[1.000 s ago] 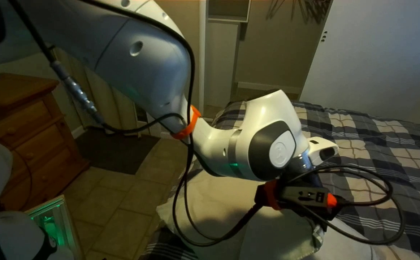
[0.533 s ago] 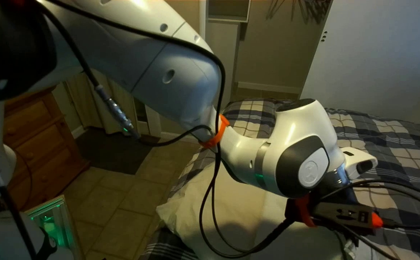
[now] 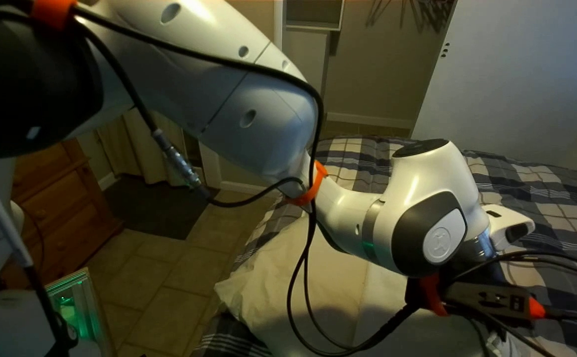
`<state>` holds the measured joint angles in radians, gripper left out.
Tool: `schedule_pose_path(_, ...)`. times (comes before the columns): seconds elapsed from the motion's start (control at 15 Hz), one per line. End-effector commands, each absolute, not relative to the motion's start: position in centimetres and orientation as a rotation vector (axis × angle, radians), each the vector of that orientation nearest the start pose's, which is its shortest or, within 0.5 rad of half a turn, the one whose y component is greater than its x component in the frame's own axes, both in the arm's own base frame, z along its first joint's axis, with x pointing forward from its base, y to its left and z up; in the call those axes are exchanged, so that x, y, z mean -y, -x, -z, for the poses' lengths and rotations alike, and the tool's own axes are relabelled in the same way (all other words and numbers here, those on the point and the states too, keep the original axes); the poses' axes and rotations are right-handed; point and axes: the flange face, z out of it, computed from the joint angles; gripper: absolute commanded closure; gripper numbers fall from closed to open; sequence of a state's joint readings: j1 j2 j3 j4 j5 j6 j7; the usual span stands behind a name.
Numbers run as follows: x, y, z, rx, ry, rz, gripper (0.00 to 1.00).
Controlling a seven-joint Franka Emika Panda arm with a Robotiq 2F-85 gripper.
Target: Fold the towel into a triangle twice.
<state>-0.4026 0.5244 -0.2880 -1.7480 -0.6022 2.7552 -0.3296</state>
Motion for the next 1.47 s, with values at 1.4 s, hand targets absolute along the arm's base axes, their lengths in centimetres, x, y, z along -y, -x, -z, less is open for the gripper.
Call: schedule_pose_path(1.4,48.7,-62.4,-31.0,-0.508,-2.39,-0.314,0.99)
